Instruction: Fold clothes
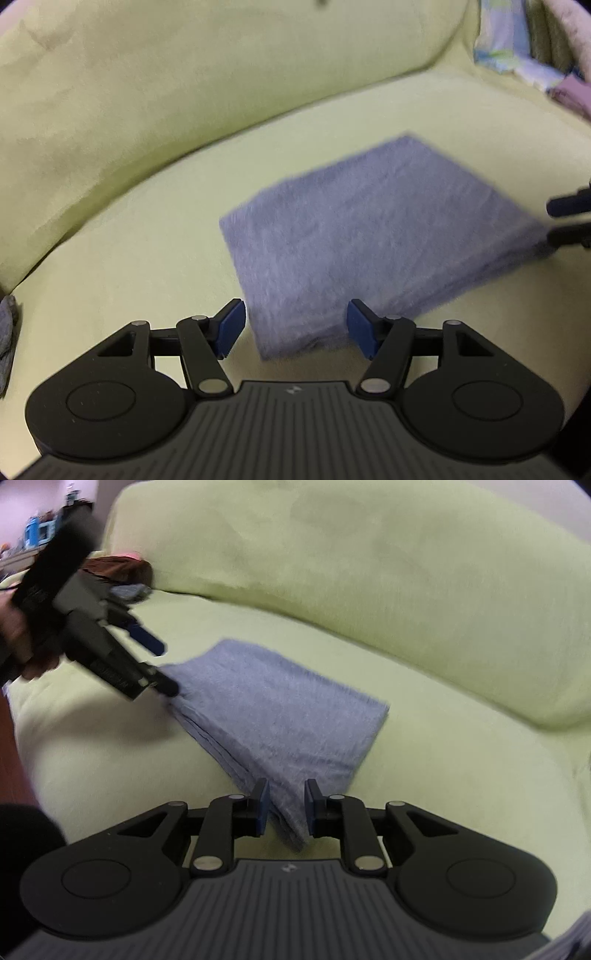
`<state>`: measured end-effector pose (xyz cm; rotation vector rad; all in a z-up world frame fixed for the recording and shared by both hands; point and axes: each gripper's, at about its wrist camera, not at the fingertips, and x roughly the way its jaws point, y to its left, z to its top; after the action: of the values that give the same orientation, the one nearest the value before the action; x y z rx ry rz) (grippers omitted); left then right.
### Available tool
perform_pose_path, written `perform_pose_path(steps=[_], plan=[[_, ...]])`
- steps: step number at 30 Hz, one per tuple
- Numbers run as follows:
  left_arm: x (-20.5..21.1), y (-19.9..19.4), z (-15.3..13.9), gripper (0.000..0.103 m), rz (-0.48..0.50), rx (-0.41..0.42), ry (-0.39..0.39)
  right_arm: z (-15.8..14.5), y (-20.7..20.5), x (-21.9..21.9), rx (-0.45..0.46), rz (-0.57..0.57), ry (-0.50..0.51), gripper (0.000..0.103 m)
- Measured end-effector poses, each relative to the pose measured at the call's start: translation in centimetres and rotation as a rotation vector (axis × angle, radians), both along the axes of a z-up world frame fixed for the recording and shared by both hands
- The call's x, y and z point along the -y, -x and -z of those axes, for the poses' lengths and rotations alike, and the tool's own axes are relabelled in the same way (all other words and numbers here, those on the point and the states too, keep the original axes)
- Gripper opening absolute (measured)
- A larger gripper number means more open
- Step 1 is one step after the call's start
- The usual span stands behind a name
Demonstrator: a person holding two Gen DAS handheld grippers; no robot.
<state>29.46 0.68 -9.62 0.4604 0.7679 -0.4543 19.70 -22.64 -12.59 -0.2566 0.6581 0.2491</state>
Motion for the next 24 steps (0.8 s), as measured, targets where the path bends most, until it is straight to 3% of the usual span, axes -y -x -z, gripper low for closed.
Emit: perform_pose_path(steps=[2, 5, 7, 9, 12, 14, 19, 21, 24], plan=[[-0.9, 0.0, 0.1, 0.066, -0.022, -0.015, 0.023, 0.7, 0.2, 0.3, -0.021, -0.004, 0.006, 0.015], [-2.7, -0.4, -0.3, 0.065, -0.072, -0.035, -0.002, 0.2, 0.7, 1.0, -0.047, -0.019, 0.005, 0.015], [-3.4, -0.8, -1.2, 0.065, -0.078, -0.040, 0.050, -1.1, 0.5, 1.8, -0.030, -0.022, -0.031, 0.015], [-4.5, -2.6, -3.3, 0.065, -0.105, -0.063, 0.191, -2.4, -0.1, 2.6, -0.004, -0.024, -0.068, 0.015], [-4.7, -5.9, -4.7, 0.065, -0.103, -0.077, 0.296, -4.1, -2.4, 3.1, 0.037, -0.034, -0.095, 0.015], [-4.7, -8.1, -4.6, 0.065, -0.091, -0.100, 0.306, -4.4, -3.9, 2.9, 0.049, -0.052, -0.093, 0.015], [-4.6, -11.8, -3.7, 0.064, -0.117, -0.191, 0.347, -5.3, -8.9, 2.2, 0.048, -0.188, -0.105, 0.015], [-4.7, -11.5, -3.3, 0.064, -0.188, -0.226, 0.394, -5.5, -11.3, 1.8, 0.031, -0.264, -0.113, 0.015], [-4.4, -9.1, -3.3, 0.064, -0.210, -0.231, 0.478, -6.0, -14.7, 1.0, 0.006, -0.376, -0.094, 0.015]])
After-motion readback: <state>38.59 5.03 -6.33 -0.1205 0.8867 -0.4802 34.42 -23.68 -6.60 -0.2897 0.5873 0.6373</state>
